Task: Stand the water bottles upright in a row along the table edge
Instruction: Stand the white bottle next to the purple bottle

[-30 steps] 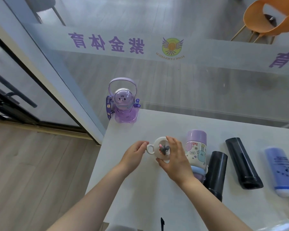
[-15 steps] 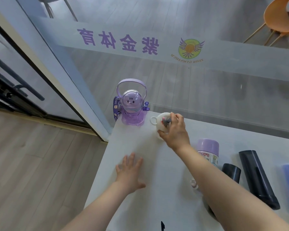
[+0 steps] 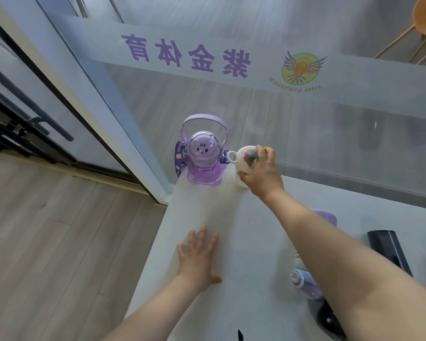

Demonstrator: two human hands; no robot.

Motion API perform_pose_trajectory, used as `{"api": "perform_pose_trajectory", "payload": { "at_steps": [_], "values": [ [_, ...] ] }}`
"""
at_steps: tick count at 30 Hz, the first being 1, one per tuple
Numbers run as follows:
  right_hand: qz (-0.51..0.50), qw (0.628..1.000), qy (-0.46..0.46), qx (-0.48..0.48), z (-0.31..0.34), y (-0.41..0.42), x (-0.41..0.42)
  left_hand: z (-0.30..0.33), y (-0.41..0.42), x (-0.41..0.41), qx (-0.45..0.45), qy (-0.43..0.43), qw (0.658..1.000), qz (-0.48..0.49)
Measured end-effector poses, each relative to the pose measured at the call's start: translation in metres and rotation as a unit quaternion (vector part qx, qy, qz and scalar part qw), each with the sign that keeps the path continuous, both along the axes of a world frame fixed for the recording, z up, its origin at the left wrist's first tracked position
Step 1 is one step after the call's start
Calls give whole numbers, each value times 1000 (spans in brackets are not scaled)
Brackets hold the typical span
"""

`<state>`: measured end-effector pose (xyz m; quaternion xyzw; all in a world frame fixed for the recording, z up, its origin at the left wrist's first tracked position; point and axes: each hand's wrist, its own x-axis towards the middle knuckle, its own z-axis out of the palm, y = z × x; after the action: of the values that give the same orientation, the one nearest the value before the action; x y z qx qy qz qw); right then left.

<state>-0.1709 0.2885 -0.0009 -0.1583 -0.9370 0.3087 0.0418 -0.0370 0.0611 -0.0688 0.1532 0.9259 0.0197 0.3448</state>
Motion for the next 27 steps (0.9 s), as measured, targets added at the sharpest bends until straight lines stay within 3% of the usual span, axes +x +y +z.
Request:
{"api": "perform_pose_trajectory", "payload": {
  "at_steps": [22, 27],
  "values": [
    [-38, 997, -56, 39, 13, -5, 4, 11, -1, 1, -1, 0, 1000, -7],
    [-50, 996, -65, -27, 18, 3, 21, 13, 4, -1, 32, 3, 999, 36]
  ]
}}
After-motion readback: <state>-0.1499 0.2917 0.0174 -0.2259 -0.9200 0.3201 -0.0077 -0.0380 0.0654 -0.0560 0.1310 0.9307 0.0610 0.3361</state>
